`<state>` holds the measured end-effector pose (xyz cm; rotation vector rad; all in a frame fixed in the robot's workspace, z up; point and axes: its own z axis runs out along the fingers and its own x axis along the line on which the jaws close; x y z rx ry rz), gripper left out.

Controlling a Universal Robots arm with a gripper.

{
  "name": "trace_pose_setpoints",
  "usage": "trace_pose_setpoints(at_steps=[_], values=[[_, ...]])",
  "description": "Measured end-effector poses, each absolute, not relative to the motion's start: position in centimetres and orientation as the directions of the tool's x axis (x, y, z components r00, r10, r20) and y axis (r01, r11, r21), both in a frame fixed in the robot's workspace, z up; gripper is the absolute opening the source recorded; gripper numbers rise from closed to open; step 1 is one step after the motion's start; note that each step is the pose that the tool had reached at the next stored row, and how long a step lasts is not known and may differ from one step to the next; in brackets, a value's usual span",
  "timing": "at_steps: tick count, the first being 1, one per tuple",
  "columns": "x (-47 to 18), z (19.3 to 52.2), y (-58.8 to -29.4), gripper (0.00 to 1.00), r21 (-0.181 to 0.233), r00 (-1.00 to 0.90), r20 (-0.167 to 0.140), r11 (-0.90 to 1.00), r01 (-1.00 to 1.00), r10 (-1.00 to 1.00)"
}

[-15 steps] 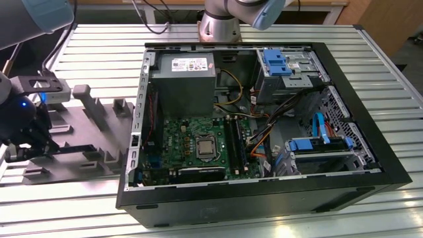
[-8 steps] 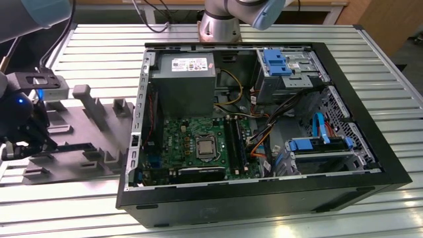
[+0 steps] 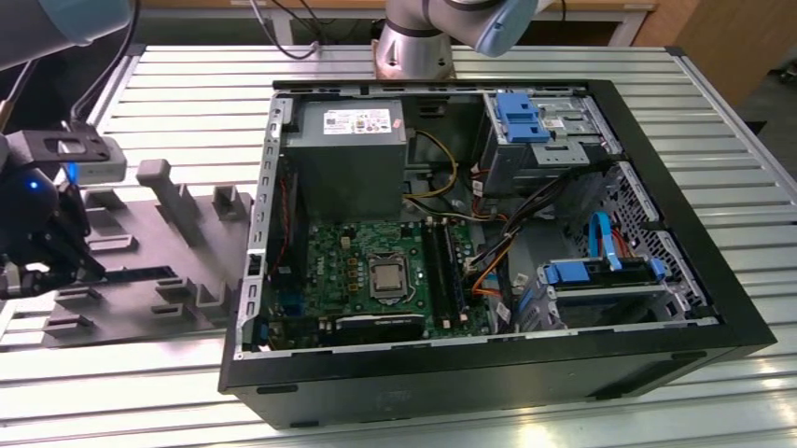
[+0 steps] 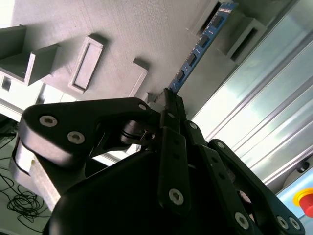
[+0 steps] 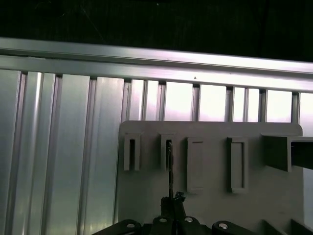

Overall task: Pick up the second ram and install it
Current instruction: 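Pick up the second ram and move it above second insertion slot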

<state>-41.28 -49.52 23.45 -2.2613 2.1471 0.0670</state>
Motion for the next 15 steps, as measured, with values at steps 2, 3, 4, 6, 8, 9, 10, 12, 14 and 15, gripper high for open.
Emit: trace_pose_setpoints(at_steps=[2, 3, 4, 6, 8, 9, 10, 12, 14, 15], values=[[-41.28, 23.60, -49.52, 0.11, 0.013, 0.051, -0.047, -0.052, -0.999, -0.998], [-41.28, 23.68, -49.52, 0.11, 0.013, 0.051, -0.047, -0.052, -0.999, -0.998], [-41.28, 23.75, -49.52, 0.11, 0.013, 0.051, -0.047, -0.052, -0.999, -0.998], [-41.28, 23.90, -49.52, 0.11, 0.013, 0.051, -0.047, -0.052, -0.999, -0.998], [-41.28, 24.04, -49.52, 0.11, 0.013, 0.051, -0.047, -0.052, -0.999, -0.998], [-41.28, 24.12, -49.52, 0.11, 0.013, 0.051, -0.047, -0.052, -0.999, -0.998], [-41.28, 24.19, -49.52, 0.11, 0.013, 0.051, -0.047, -0.052, -0.999, -0.998], [-41.28, 24.33, -49.52, 0.11, 0.013, 0.051, -0.047, -0.052, -0.999, -0.998], [-41.28, 24.45, -49.52, 0.11, 0.013, 0.051, -0.047, -0.052, -0.999, -0.998], [-41.28, 24.50, -49.52, 0.11, 0.013, 0.051, -0.047, -0.052, -0.999, -0.998]])
